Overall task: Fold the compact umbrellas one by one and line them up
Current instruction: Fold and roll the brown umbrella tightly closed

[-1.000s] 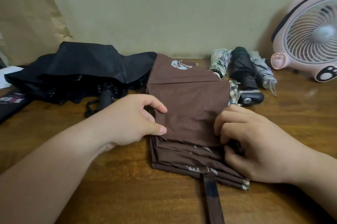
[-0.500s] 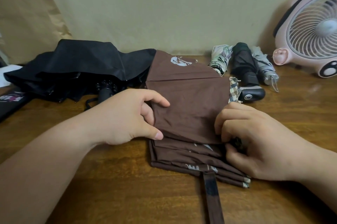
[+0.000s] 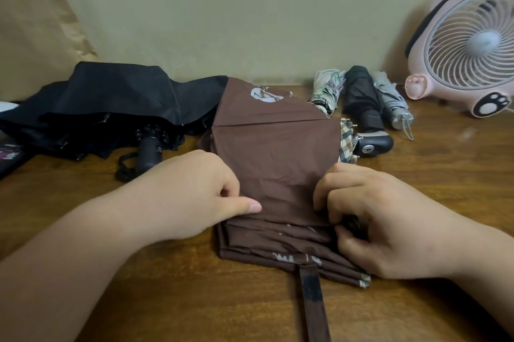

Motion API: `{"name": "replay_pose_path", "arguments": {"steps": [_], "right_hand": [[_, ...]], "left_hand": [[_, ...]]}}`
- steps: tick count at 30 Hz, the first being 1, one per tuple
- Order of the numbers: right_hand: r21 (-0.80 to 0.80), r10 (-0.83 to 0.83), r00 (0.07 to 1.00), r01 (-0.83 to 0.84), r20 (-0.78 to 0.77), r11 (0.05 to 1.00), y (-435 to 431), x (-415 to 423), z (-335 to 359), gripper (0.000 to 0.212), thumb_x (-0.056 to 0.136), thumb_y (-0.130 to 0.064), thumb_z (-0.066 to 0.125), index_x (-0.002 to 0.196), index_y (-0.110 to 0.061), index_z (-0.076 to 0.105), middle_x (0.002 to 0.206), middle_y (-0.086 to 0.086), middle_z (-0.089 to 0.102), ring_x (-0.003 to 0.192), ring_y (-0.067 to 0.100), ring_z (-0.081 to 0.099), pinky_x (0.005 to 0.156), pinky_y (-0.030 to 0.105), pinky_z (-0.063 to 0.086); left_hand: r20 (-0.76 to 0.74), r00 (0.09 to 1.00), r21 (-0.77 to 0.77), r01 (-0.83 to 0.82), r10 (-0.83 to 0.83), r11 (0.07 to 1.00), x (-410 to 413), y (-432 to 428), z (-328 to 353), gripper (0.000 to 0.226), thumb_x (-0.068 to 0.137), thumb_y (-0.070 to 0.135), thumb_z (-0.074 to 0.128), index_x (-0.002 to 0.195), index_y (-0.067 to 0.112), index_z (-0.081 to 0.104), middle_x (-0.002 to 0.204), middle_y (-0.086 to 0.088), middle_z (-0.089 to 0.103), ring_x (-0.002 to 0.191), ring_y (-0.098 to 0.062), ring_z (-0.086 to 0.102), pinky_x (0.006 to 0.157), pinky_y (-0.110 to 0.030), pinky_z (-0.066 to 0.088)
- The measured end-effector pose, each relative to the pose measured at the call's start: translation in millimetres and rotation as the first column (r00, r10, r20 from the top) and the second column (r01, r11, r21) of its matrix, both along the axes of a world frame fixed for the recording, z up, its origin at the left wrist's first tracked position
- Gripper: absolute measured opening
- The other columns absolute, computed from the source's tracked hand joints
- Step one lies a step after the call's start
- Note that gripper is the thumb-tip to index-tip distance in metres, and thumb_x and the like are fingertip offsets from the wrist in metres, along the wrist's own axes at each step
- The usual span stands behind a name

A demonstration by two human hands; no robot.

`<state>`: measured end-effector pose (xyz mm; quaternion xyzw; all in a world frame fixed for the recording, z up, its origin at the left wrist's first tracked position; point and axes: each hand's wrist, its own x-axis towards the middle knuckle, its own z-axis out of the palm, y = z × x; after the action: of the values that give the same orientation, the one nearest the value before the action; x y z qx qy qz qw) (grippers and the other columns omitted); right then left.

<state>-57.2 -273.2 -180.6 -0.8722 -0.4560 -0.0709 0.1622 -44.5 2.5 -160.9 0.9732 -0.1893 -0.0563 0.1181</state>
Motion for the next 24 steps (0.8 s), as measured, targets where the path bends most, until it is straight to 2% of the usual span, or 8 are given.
{"name": "replay_pose_path", "arguments": {"steps": [5,8,9,11,12,18,21,24], "right_hand": [[-0.024,-0.018,1.000,0.018,-0.010,1.000,-1,-1,0,0.014,0.073,-0.011,0.063,0.072,-0.020,0.053,0.091,-0.006,0.061,0.084,0.016,0.053,0.072,0.035,0.048],[-0.056,-0.030,1.000,0.030,-0.006,0.998,-1,-1,0,0.009,0.074,-0.013,0.062,0.074,-0.019,0.054,0.090,-0.005,0.059,0.083,0.016,0.052,0.072,0.035,0.047],[-0.065,-0.035,0.999,0.035,-0.009,0.997,-1,-1,0,0.009,0.075,-0.014,0.062,0.074,-0.019,0.055,0.090,-0.006,0.059,0.084,0.016,0.052,0.072,0.035,0.047],[-0.077,-0.047,0.999,0.045,-0.019,0.996,-2,-2,1,0.008,0.076,-0.015,0.062,0.075,-0.019,0.056,0.091,-0.006,0.059,0.085,0.015,0.052,0.072,0.035,0.048],[-0.079,-0.051,0.998,0.049,-0.023,0.996,-2,-2,1,0.007,0.076,-0.016,0.062,0.075,-0.019,0.056,0.092,-0.006,0.059,0.086,0.015,0.053,0.072,0.035,0.048],[-0.046,-0.065,0.997,0.064,-0.039,0.997,-5,1,-1,0.013,0.086,-0.025,0.063,0.076,-0.021,0.057,0.094,-0.008,0.058,0.088,0.015,0.055,0.076,0.034,0.050],[-0.017,-0.062,0.998,0.061,-0.030,0.998,-7,3,-4,0.023,0.096,-0.036,0.063,0.079,-0.021,0.061,0.093,-0.010,0.058,0.089,0.010,0.055,0.082,0.023,0.046],[0.092,-0.065,0.997,0.069,-0.036,0.993,-3,8,-4,0.022,0.097,-0.034,0.065,0.083,-0.018,0.064,0.091,-0.007,0.061,0.090,0.013,0.058,0.080,0.031,0.050]], "left_hand": [[0.314,0.943,0.088,0.082,-0.106,0.993,1,-17,-10,0.062,0.091,0.069,0.039,0.050,0.024,0.047,0.078,0.012,0.051,0.082,-0.009,0.047,0.079,-0.029,0.042],[0.477,0.857,0.074,0.181,-0.194,0.981,10,-22,-16,0.032,0.089,0.056,0.063,0.070,0.031,0.069,0.104,0.012,0.057,0.102,-0.017,0.050,0.095,-0.042,0.043],[0.474,0.854,0.067,0.208,-0.215,0.976,14,-23,-19,0.022,0.085,0.052,0.070,0.092,0.032,0.076,0.121,0.008,0.058,0.117,-0.020,0.050,0.104,-0.046,0.042],[0.404,0.884,0.094,0.217,-0.236,0.972,16,-27,-24,0.048,0.087,0.046,0.073,0.132,0.031,0.066,0.150,0.006,0.048,0.140,-0.020,0.040,0.118,-0.043,0.031],[0.385,0.886,0.104,0.237,-0.259,0.966,15,-29,-25,0.050,0.091,0.041,0.070,0.139,0.030,0.061,0.157,0.006,0.044,0.145,-0.019,0.037,0.119,-0.039,0.027],[0.326,0.859,0.208,0.342,-0.395,0.916,14,-35,-39,0.054,0.087,0.018,0.052,0.140,0.025,0.063,0.156,0.006,0.048,0.144,-0.017,0.044,0.118,-0.033,0.025],[0.159,0.910,0.110,0.368,-0.382,0.923,13,-36,-40,0.061,0.101,0.022,0.023,0.160,0.037,0.027,0.169,0.022,0.009,0.154,0.000,0.004,0.122,-0.020,-0.001],[-0.016,0.912,0.004,0.409,-0.409,0.913,12,-36,-35,0.055,0.111,0.023,0.025,0.158,0.050,0.017,0.166,0.031,-0.006,0.148,0.013,-0.018,0.123,-0.017,-0.012]]}}
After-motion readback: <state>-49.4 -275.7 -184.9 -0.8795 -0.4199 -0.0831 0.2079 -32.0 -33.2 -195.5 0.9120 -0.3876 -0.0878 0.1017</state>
